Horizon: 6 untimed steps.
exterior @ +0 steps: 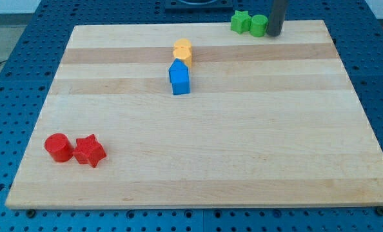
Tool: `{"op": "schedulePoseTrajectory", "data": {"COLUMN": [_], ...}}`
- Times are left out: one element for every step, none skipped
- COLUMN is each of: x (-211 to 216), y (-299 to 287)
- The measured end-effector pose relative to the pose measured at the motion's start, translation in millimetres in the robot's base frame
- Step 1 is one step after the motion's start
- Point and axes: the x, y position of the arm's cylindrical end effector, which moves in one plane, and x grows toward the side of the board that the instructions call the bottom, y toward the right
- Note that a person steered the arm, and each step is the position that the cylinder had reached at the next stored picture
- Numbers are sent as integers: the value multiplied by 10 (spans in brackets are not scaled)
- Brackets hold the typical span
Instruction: Place the arm to the top center of the board
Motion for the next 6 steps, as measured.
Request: {"op": "schedulePoseTrajectory", "data": {"x": [201,139,152,127,91,65], "y": [-6,331,431,-39,-634,-1118]}}
